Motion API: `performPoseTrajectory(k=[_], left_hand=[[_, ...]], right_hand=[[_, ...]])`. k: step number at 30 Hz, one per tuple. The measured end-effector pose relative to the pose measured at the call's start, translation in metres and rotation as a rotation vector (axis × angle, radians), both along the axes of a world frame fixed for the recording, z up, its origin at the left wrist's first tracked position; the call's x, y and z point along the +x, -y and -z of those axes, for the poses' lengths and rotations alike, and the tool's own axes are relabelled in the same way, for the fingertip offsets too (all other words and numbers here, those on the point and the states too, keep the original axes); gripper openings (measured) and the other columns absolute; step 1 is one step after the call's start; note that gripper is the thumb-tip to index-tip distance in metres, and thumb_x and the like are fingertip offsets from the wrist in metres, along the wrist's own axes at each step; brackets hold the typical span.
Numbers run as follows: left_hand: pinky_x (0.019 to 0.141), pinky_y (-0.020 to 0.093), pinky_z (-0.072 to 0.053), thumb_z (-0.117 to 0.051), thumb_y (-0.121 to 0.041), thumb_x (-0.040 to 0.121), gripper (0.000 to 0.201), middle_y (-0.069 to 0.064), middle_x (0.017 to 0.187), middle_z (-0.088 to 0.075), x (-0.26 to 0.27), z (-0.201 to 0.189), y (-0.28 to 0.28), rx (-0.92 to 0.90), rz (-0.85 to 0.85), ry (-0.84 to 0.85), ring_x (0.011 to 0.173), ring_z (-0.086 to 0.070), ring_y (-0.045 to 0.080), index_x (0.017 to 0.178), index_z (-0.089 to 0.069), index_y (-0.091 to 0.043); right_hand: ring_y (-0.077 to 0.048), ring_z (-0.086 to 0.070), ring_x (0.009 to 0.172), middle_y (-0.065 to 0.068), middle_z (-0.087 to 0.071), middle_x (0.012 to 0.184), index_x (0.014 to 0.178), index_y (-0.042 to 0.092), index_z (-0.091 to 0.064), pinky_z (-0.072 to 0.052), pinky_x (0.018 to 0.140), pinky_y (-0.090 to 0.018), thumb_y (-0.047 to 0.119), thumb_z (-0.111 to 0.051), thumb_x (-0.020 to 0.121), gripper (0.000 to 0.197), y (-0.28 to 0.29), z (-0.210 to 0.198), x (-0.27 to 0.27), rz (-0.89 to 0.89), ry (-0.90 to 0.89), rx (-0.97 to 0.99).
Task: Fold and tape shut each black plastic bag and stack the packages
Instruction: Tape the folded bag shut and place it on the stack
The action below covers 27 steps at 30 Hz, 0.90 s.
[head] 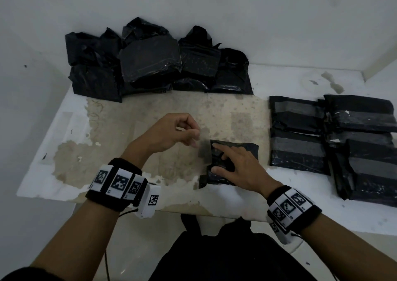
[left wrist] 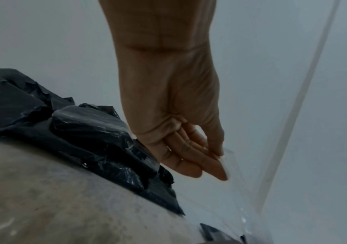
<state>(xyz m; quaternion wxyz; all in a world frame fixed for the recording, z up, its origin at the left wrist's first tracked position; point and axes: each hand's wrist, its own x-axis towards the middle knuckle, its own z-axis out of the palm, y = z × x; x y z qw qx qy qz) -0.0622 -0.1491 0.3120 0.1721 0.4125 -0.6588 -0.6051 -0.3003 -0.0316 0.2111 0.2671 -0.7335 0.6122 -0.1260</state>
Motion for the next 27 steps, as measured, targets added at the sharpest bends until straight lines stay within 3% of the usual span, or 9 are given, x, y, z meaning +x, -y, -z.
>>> performPoseTrajectory(k=[1, 3, 6, 11, 14, 17, 19, 23, 27], left_hand=[[0.074, 0.033, -0.061, -0.066, -0.009, 0.094, 0.006, 0.007, 0.083, -0.074, -0.004, -0.004, -0.002, 0.031, -0.010, -0.047, 0.078, -0.075, 0.028, 0.094, -0.064, -0.003], [0.074, 0.033, -0.061, -0.064, -0.009, 0.096, 0.007, 0.005, 0.084, -0.074, -0.015, -0.007, -0.004, 0.078, -0.079, -0.115, 0.077, -0.075, 0.024, 0.096, -0.063, -0.002], [0.071, 0.028, -0.061, -0.063, -0.011, 0.097, 0.006, 0.005, 0.086, -0.074, -0.028, 0.001, -0.005, 0.151, -0.234, -0.178, 0.078, -0.075, 0.020, 0.096, -0.063, -0.005], [0.070, 0.028, -0.060, -0.064, -0.014, 0.097, 0.008, 0.005, 0.088, -0.074, -0.039, 0.034, -0.010, 0.260, -0.466, -0.178, 0.083, -0.075, 0.023, 0.096, -0.064, -0.006], [0.074, 0.030, -0.062, -0.062, -0.014, 0.099, 0.009, 0.012, 0.097, -0.074, -0.047, 0.055, -0.018, 0.356, -0.552, -0.132, 0.080, -0.075, 0.019, 0.099, -0.061, -0.005], [0.080, 0.033, -0.062, -0.056, -0.013, 0.101, 0.007, 0.019, 0.104, -0.073, -0.050, 0.074, -0.025, 0.438, -0.600, -0.113, 0.088, -0.076, 0.025, 0.097, -0.056, -0.008], [0.082, 0.035, -0.061, -0.054, -0.015, 0.103, 0.009, 0.020, 0.105, -0.073, -0.048, 0.083, -0.029, 0.468, -0.605, -0.093, 0.091, -0.076, 0.026, 0.101, -0.054, -0.007], [0.084, 0.035, -0.060, -0.050, -0.018, 0.106, 0.014, 0.017, 0.106, -0.074, -0.040, 0.093, -0.038, 0.497, -0.577, -0.063, 0.094, -0.075, 0.026, 0.097, -0.052, -0.008], [0.093, 0.039, -0.057, -0.048, -0.017, 0.106, 0.018, 0.018, 0.107, -0.074, -0.035, 0.098, -0.047, 0.514, -0.597, -0.068, 0.101, -0.073, 0.028, 0.091, -0.051, -0.010]], right_hand=[[-0.013, -0.047, 0.103, 0.010, -0.059, 0.111, 0.149, 0.047, -0.039, -0.036, 0.090, -0.033, 0.084, -0.037, 0.085, 0.075, 0.001, -0.003, -0.001, -0.012, 0.026, 0.048], [-0.012, -0.049, 0.102, 0.009, -0.060, 0.109, 0.134, 0.047, -0.055, -0.037, 0.093, -0.033, 0.075, -0.044, 0.091, 0.053, 0.002, -0.013, -0.002, -0.007, 0.155, 0.146], [-0.004, -0.056, 0.100, 0.012, -0.064, 0.102, 0.107, 0.028, -0.072, -0.043, 0.093, -0.025, 0.042, -0.058, 0.100, 0.020, 0.001, -0.022, -0.006, 0.068, 0.440, 0.234], [-0.012, -0.062, 0.076, 0.002, -0.068, 0.080, 0.081, 0.018, -0.070, -0.050, 0.081, -0.031, 0.025, -0.060, 0.102, 0.024, -0.004, -0.020, -0.026, 0.293, 0.642, 0.285], [-0.007, -0.063, 0.076, 0.008, -0.069, 0.076, 0.079, 0.016, -0.070, -0.048, 0.080, -0.024, 0.022, -0.060, 0.102, 0.025, -0.009, -0.020, -0.041, 0.392, 0.689, 0.304], [-0.018, -0.072, 0.094, -0.007, -0.076, 0.093, 0.084, 0.006, -0.071, -0.052, 0.090, -0.024, 0.021, -0.060, 0.102, 0.025, -0.012, -0.015, -0.051, 0.493, 0.748, 0.311], [-0.024, -0.073, 0.101, -0.015, -0.076, 0.099, 0.092, -0.001, -0.072, -0.055, 0.090, -0.023, 0.018, -0.059, 0.102, 0.025, -0.012, -0.011, -0.057, 0.585, 0.823, 0.332], [-0.026, -0.074, 0.098, -0.016, -0.076, 0.097, 0.097, 0.000, -0.074, -0.056, 0.098, -0.034, 0.018, -0.060, 0.101, 0.023, -0.014, 0.000, -0.063, 0.658, 0.864, 0.332], [-0.023, -0.074, 0.094, -0.011, -0.076, 0.090, 0.091, 0.003, -0.074, -0.056, 0.095, -0.032, 0.017, -0.061, 0.101, 0.021, -0.018, 0.007, -0.061, 0.695, 0.852, 0.341]])
